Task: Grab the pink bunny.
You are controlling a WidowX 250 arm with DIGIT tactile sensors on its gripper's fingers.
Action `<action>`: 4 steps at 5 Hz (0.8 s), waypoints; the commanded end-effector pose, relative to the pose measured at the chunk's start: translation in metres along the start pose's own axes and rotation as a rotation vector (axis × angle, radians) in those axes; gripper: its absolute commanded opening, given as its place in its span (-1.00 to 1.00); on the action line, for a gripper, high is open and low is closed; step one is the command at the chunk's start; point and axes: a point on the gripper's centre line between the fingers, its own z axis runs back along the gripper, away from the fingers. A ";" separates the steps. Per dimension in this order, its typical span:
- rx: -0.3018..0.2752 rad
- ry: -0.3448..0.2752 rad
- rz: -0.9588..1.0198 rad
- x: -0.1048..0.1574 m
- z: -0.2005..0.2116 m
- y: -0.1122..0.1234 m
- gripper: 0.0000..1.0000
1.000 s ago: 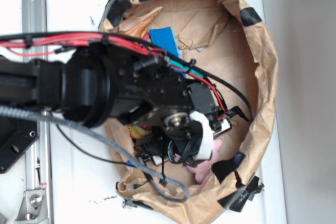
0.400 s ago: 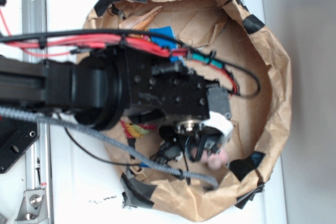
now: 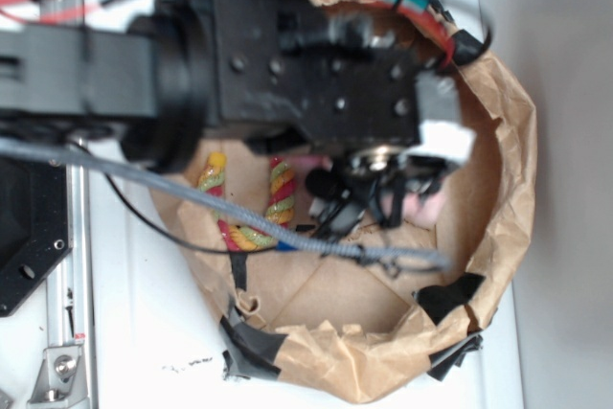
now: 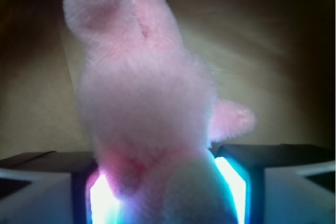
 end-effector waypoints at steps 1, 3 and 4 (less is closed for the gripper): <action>0.064 -0.069 0.119 0.017 0.066 -0.013 -1.00; -0.013 0.062 0.155 -0.002 0.075 -0.018 -1.00; -0.006 0.069 0.158 -0.014 0.081 -0.026 -1.00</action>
